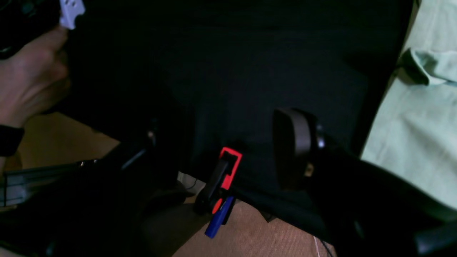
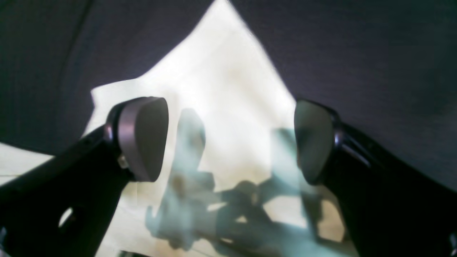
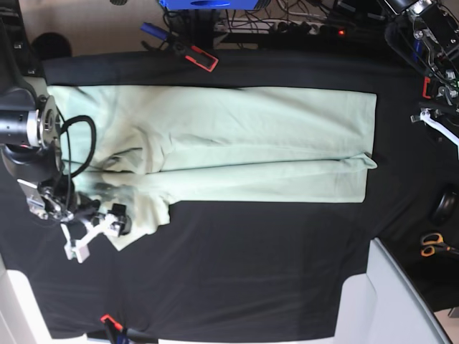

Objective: Fold the T-shirt properly
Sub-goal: 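Release the shirt and raise both grippers, then grasp the loose hem flap with the right gripper and lift it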

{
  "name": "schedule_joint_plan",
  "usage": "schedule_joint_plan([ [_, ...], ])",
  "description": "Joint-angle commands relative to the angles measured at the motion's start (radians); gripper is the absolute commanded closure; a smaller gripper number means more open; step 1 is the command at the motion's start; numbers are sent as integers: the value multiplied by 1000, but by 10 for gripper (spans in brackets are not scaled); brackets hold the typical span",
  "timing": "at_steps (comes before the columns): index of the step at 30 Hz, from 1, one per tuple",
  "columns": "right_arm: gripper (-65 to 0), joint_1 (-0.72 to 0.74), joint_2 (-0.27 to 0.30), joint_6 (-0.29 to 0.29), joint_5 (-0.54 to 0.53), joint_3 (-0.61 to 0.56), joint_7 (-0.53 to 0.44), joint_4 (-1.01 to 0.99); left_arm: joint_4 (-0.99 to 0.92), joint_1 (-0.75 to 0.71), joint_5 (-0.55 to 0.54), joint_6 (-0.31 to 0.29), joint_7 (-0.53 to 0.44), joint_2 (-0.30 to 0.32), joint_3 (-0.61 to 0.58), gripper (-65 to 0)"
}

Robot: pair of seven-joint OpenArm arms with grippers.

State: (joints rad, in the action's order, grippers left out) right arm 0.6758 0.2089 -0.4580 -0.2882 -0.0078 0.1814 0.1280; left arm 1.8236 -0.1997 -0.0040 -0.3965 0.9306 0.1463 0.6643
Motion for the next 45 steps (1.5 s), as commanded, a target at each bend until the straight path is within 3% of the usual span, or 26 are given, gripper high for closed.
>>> schedule_joint_plan([
  [1,-524,35,19,25,-9,-2,-13,15,15,6,2,5,-15,17,4,-385],
  [4,-527,35,37,94,2,-4,-18,19,14,4,2,5,-15,20,4,-385],
  [9,-524,35,47,97,122,6,-13,63,14,6,2,5,-15,20,4,-385],
  [18,-527,29,76,103,120,9,-12,66,6,13,3,5,-15,22,4,-385],
  [38,-519,-15,-24,95,119,10,14,69,5,4,3,5,-15,31,4,-385],
  [41,-431,-15,-24,95,119,10,11,72,5,6,3,5,-15,31,4,-385],
  [45,-194,-15,-21,95,119,10,11,74,5,12,3,5,-15,31,2,-385],
])
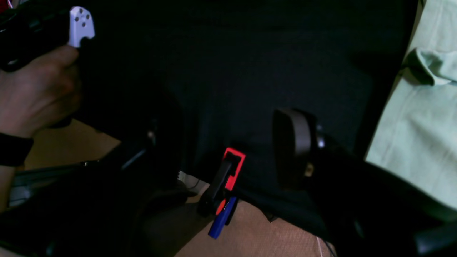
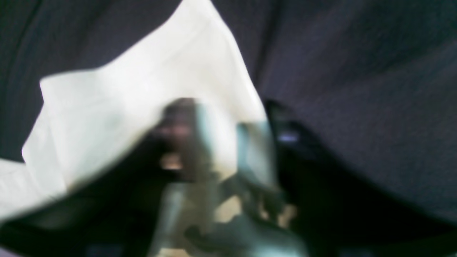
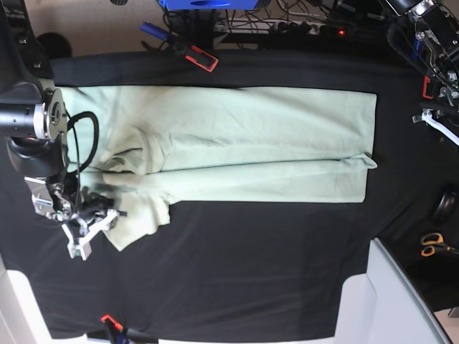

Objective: Fold the T-shirt properly
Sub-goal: 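Grasp the loose hem flap with the right gripper and lift it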

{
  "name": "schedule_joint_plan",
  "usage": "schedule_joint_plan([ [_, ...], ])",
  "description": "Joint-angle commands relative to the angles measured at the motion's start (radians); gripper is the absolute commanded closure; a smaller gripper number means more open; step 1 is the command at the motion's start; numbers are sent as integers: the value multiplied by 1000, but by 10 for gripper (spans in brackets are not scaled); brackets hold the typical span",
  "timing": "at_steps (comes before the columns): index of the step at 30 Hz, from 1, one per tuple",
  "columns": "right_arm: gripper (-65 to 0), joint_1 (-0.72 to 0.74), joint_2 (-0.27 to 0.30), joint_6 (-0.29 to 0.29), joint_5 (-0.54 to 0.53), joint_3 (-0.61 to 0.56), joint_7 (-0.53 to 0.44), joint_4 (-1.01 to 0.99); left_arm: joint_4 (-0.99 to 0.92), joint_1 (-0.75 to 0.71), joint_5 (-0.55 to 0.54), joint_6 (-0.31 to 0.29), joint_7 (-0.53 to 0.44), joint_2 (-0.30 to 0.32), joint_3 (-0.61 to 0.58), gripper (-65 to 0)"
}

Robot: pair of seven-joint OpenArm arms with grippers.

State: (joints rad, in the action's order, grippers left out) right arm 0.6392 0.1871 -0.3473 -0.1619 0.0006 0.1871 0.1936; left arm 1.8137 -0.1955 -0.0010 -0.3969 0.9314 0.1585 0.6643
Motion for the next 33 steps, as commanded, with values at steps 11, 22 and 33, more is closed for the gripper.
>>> schedule_joint_plan([
  [11,0,6,4,-17,-8,2,10,11,14,9,0,5,-15,14,-4,-385],
  [22,0,-278,2,-69,-8,2,93,518,-22,0,11,5,-15,20,-5,-385],
  [33,0,-434,-1,-68,-8,3,271,949,-101,-2,11,5,-16,20,-7,-385],
])
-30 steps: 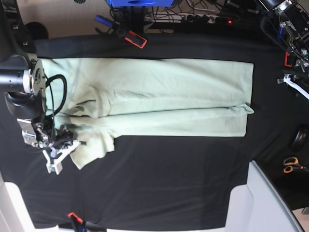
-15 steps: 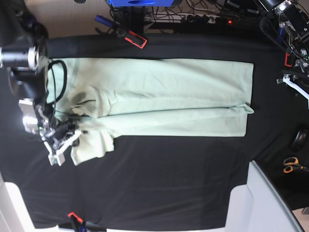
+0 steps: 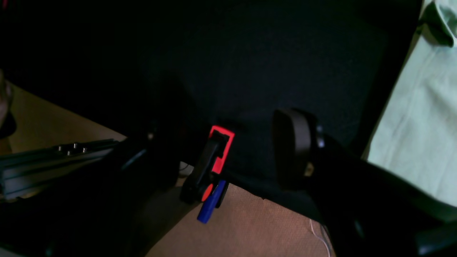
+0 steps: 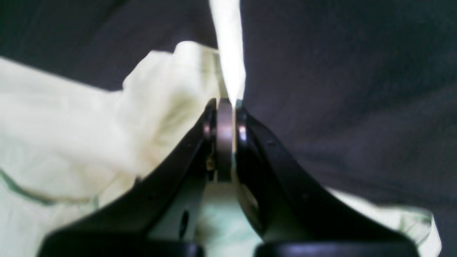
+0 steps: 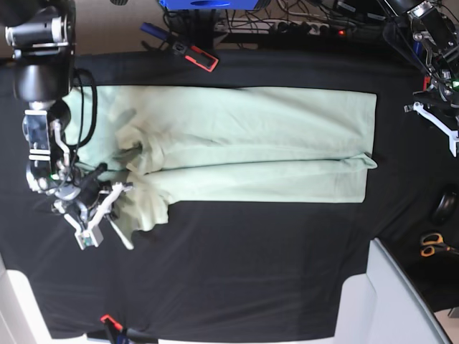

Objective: Fold the T-shirt properly
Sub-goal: 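Grasp the loose hem flap with the right gripper and lift it, then tuck the hem flap under the strip's end with the right gripper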

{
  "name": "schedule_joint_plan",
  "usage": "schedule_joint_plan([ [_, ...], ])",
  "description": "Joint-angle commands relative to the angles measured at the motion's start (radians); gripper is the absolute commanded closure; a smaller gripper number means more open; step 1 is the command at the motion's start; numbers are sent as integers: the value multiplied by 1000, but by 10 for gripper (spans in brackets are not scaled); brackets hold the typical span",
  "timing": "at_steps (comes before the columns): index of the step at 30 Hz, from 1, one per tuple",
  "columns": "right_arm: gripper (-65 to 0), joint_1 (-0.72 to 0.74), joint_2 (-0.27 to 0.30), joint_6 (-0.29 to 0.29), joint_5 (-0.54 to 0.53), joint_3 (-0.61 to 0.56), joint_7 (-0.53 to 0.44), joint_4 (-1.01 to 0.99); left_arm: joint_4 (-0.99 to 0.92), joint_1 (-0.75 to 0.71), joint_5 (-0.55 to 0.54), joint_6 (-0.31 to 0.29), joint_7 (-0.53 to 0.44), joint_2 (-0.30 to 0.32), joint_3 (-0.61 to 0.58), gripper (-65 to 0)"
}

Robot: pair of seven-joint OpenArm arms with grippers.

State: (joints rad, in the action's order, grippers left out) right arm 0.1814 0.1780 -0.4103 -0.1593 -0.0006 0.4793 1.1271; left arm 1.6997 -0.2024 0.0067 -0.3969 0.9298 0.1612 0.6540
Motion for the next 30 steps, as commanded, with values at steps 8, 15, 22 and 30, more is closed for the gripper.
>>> schedule_joint_plan([
  [8,0,-70,4,-3,-10,6,117,229,12,-9,5,6,-15,47,-81,-272],
  [15,0,-145,-56,-8,-10,116,243,373,13,1,5,8,-15,47,-99,-104],
  [22,0,-224,-64,-8,-10,135,293,483,13,2,5,8,-15,47,-99,-102],
  [30,0,-294,-88,-8,-10,136,368,601,13,4,5,8,-15,47,-101,-102],
])
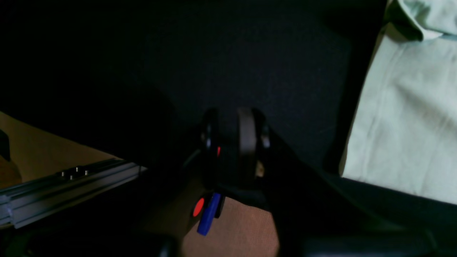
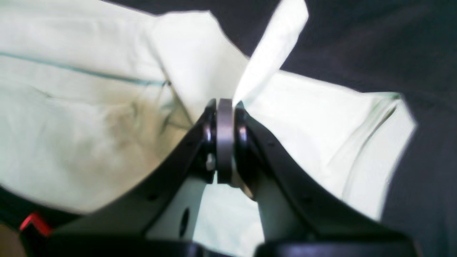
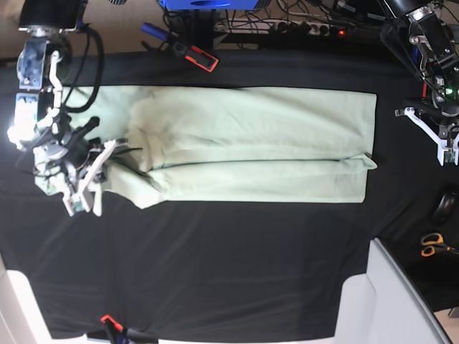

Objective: Fold the T-shirt properly
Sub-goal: 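Tuck the hem flap under the strip's end with the right gripper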

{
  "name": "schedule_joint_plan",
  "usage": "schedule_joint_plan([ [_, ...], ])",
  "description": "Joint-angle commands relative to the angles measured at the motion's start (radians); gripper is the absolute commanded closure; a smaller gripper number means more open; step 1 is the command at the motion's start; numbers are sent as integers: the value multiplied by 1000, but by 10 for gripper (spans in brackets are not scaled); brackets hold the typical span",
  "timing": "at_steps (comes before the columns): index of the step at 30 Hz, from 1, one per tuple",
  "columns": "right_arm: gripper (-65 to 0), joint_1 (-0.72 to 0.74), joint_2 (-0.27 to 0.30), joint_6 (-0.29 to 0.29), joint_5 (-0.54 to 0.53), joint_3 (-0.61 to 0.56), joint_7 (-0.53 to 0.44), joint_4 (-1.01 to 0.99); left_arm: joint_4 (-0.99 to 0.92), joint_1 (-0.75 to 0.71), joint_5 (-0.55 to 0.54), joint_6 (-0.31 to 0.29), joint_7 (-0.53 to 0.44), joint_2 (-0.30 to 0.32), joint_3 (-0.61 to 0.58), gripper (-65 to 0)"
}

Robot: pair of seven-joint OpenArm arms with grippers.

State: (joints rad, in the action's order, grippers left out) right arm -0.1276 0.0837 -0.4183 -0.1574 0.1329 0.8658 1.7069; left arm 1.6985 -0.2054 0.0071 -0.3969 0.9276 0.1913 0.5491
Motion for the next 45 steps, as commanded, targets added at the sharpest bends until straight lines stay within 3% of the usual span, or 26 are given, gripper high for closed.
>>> schedule_joint_plan([
  [1,0,7,4,0,-12,3,-7,26,15,7,4,8,-12,17,4,-102],
  [8,0,-39,3,0,-12,7,16,28,13,7,4,8,-12,21,4,-102],
  [16,0,-71,1,-1,-12,123,22,29,13,7,4,8,-12,21,4,-102],
  [20,0,-99,0,-1,-12,127,23,29,12,22,4,8,-9,21,2,-102],
  [30,0,-126,-68,3,-12,129,23,26,-36,47,4,6,-9,18,2,-102],
  [33,-75,-131,-91,6,-11,133,26,25,-35,47,4,5,-9,20,2,-102],
  [37,-252,-123,-170,8,-11,264,103,28,-33,45,4,5,-9,23,2,-102],
  [39,-315,-125,-177,8,-11,276,109,29,-33,42,4,5,-9,23,2,-102],
  [41,-345,-129,-180,9,-11,279,109,29,-33,40,4,5,-9,23,2,-102],
  [45,-347,-132,-190,45,-12,331,111,29,-33,39,4,5,-9,23,2,-102],
])
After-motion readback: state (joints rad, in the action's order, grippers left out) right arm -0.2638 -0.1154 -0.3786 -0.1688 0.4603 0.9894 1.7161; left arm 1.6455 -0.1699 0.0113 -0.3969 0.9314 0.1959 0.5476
